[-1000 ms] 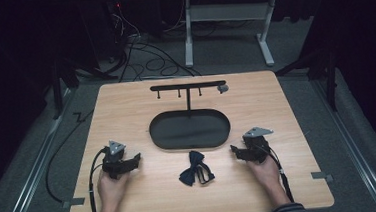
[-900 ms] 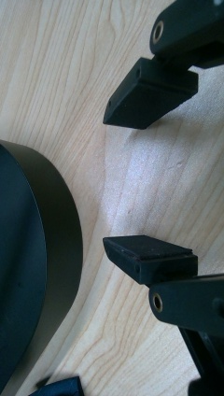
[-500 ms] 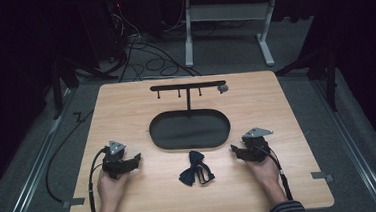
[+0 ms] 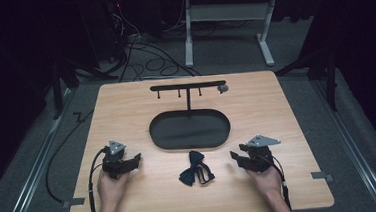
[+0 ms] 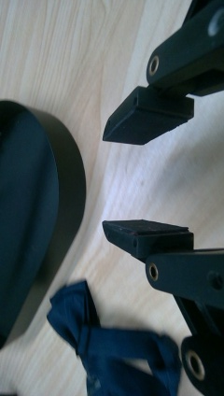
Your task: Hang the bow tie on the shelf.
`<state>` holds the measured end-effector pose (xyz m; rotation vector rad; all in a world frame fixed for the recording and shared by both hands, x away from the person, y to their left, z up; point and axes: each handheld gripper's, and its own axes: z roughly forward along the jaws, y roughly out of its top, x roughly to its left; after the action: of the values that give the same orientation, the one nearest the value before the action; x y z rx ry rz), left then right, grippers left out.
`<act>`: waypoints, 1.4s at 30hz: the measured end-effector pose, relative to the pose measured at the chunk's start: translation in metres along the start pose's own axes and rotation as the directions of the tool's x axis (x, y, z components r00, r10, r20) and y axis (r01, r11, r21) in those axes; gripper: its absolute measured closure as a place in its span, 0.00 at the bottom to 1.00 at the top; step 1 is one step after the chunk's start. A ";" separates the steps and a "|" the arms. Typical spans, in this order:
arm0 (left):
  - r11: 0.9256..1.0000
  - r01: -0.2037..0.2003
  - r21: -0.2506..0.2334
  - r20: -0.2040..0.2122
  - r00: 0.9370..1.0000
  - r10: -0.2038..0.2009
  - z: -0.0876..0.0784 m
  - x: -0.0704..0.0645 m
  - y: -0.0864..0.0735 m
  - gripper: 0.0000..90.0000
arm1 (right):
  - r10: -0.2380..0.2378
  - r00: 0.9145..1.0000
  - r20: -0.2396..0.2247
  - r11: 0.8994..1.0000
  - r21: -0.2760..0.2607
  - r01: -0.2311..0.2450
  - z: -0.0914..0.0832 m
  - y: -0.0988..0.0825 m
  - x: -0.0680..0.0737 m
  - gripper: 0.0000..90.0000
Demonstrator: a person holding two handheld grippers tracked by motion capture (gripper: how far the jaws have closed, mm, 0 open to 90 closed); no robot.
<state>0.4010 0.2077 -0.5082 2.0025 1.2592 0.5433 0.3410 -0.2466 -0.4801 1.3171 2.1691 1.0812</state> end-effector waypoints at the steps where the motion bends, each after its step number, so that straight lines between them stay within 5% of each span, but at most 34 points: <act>1: 1.000 0.000 0.000 0.000 1.000 0.000 0.000 0.000 0.000 0.32 | -0.009 1.000 -0.003 1.000 -0.003 0.009 -0.002 0.000 0.003 0.57; 10: 1.000 -0.001 0.000 0.001 1.000 0.001 0.000 0.000 0.000 0.32 | -0.047 0.997 -0.054 0.999 -0.004 0.046 -0.010 0.002 0.032 0.57; 23: 1.000 -0.001 0.001 0.003 1.000 0.001 0.000 0.000 0.000 0.32 | -0.097 0.982 -0.162 0.994 0.024 0.102 0.009 0.004 0.066 0.56; 27: 1.000 -0.002 0.001 0.004 1.000 0.002 0.000 0.000 0.000 0.31 | -0.133 0.979 -0.152 0.990 0.034 0.139 0.013 0.003 0.075 0.56; 42: 1.000 -0.003 0.002 0.006 1.000 0.003 0.000 0.000 0.000 0.31 | -0.131 0.979 -0.157 0.984 0.098 0.148 0.029 -0.002 0.082 0.59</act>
<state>0.4011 0.2076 -0.5082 2.0062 1.2538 0.5379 0.3186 -0.1641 -0.4948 1.1394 2.4225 1.0506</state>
